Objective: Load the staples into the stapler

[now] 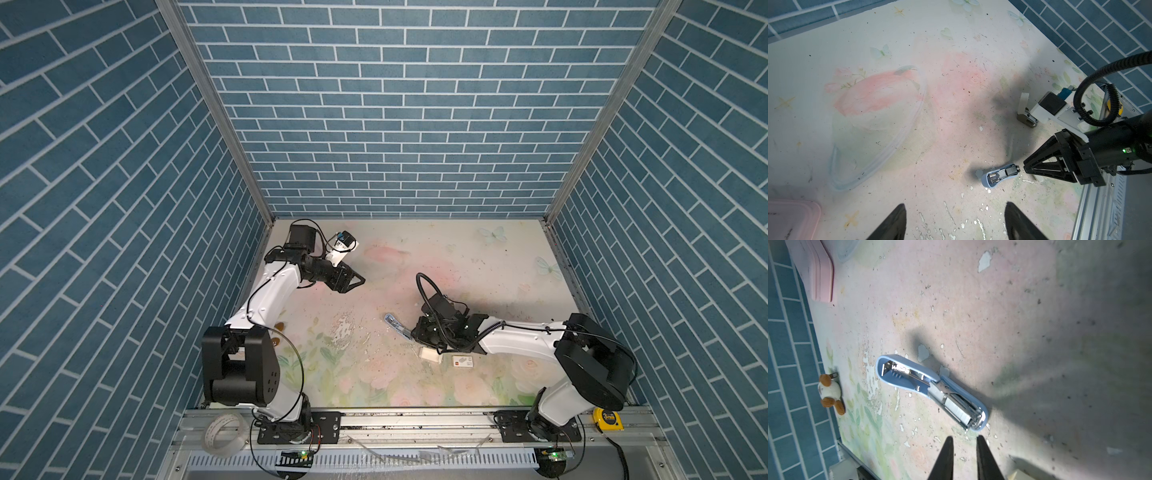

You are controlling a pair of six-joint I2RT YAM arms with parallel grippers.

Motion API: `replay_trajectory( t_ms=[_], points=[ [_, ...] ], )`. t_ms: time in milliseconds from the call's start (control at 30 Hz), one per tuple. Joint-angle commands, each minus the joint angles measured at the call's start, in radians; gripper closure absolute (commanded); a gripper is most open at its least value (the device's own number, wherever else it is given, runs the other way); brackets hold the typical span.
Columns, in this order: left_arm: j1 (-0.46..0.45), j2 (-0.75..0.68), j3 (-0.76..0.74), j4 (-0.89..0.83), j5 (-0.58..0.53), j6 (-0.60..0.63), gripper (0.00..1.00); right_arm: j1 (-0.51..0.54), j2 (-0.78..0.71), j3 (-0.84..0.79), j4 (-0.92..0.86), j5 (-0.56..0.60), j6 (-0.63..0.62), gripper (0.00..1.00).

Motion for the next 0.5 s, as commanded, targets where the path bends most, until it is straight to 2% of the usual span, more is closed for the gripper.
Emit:
replay_trajectory(
  t_ms=[0, 467],
  points=[
    [-0.002, -0.030, -0.023, -0.024, 0.028, 0.032, 0.24, -0.005, 0.031, -0.020, 0.065, -0.036, 0.095, 0.79],
    [-0.002, -0.051, -0.045, -0.018, 0.032, 0.033, 0.24, -0.031, 0.053, -0.023, 0.069, -0.053, 0.074, 0.81]
  ],
)
